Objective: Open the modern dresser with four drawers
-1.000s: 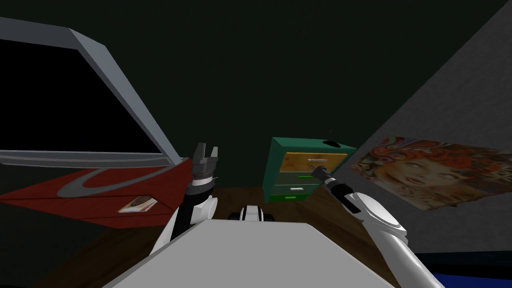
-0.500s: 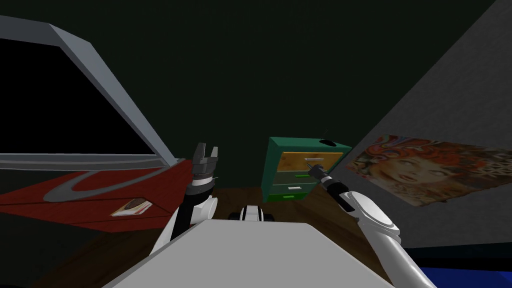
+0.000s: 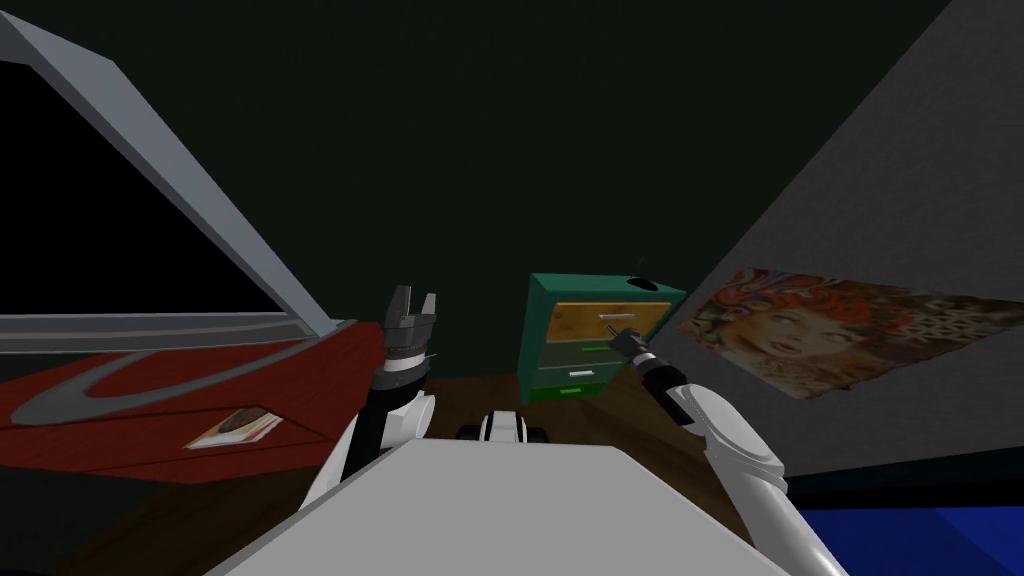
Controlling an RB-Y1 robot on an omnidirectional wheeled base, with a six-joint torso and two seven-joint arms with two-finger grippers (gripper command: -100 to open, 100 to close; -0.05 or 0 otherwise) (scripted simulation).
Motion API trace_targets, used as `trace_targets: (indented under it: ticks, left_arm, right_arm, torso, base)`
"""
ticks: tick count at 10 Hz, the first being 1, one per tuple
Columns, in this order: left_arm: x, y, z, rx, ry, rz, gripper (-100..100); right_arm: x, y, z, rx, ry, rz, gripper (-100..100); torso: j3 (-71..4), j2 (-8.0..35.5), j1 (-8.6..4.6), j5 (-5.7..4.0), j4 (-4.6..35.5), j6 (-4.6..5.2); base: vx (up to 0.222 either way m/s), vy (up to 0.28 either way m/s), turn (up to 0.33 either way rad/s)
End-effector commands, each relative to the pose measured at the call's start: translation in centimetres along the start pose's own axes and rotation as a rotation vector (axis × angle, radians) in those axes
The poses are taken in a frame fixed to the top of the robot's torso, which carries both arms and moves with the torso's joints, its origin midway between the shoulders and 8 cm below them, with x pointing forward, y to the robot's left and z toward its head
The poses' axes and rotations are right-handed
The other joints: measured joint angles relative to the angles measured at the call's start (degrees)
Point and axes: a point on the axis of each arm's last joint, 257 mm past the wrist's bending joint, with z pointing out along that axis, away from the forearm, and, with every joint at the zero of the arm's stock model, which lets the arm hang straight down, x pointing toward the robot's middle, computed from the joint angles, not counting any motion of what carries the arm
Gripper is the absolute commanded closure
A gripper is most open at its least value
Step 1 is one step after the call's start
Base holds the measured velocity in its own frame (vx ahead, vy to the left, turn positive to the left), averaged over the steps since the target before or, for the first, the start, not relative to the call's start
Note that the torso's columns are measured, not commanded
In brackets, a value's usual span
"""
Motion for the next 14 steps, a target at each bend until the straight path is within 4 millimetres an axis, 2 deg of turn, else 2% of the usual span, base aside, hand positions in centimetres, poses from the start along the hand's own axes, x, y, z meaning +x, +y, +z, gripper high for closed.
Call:
trace_targets:
  ticks: [1, 2, 3, 4, 5, 6, 11, 12, 14]
  left_arm:
    - [0.0, 0.0, 0.0, 0.000, 0.000, 0.000, 0]
    - [0.0, 0.0, 0.0, 0.000, 0.000, 0.000, 0]
    - [0.0, 0.0, 0.0, 0.000, 0.000, 0.000, 0]
    - [0.0, 0.0, 0.0, 0.000, 0.000, 0.000, 0]
    - [0.0, 0.0, 0.0, 0.000, 0.000, 0.000, 0]
    - [0.0, 0.0, 0.0, 0.000, 0.000, 0.000, 0]
    - [0.0, 0.0, 0.0, 0.000, 0.000, 0.000, 0]
    - [0.0, 0.0, 0.0, 0.000, 0.000, 0.000, 0]
    - [0.0, 0.0, 0.0, 0.000, 0.000, 0.000, 0]
  right_arm:
    - [-2.2, -2.0, 0.2, 0.037, -0.038, -0.021, 100]
    - [-1.6, -1.5, 0.3, 0.030, -0.027, -0.014, 100]
    - [-1.6, -1.5, 0.3, 0.031, -0.029, -0.016, -100]
    - [-1.0, -2.4, 0.4, 0.032, -0.025, -0.015, -100]
    - [-1.2, -2.0, 0.3, 0.031, -0.026, -0.017, -100]
    - [-1.1, -2.0, 0.3, 0.031, -0.027, -0.016, 100]
    - [-1.8, -2.5, 0.2, 0.033, -0.048, -0.015, 100]
    - [-1.6, -2.4, 0.2, 0.033, -0.042, -0.018, -100]
    - [-1.5, -2.3, 0.3, 0.034, -0.037, -0.020, -100]
  torso:
    - [-0.04, -0.06, 0.10, 0.03, -0.02, -0.02]
    - [-0.05, -0.08, 0.14, 0.04, -0.03, 0.00]
    - [-0.03, -0.05, 0.09, 0.03, -0.02, 0.01]
    - [-0.02, -0.03, 0.04, 0.01, -0.01, 0.01]
    - [-0.17, -0.30, 0.11, 0.03, -0.07, -0.01]
    - [-0.10, -0.13, 0.03, 0.01, -0.06, 0.01]
    - [0.07, 0.12, -0.02, -0.01, 0.02, 0.02]
    - [-0.17, -0.31, 0.03, 0.01, -0.08, -0.01]
    - [-0.50, -0.77, 0.09, 0.02, -0.24, -0.03]
  base:
    - [0.006, -0.011, 0.009]
    - [0.000, 0.000, 0.000]
    - [0.000, 0.000, 0.000]
    - [0.099, 0.038, 0.022]
    - [0.064, 0.024, 0.005]
    - [0.009, 0.004, 0.001]
    - [-0.156, -0.006, -0.047]
    - [0.071, 0.003, 0.058]
    - [0.140, 0.009, 0.044]
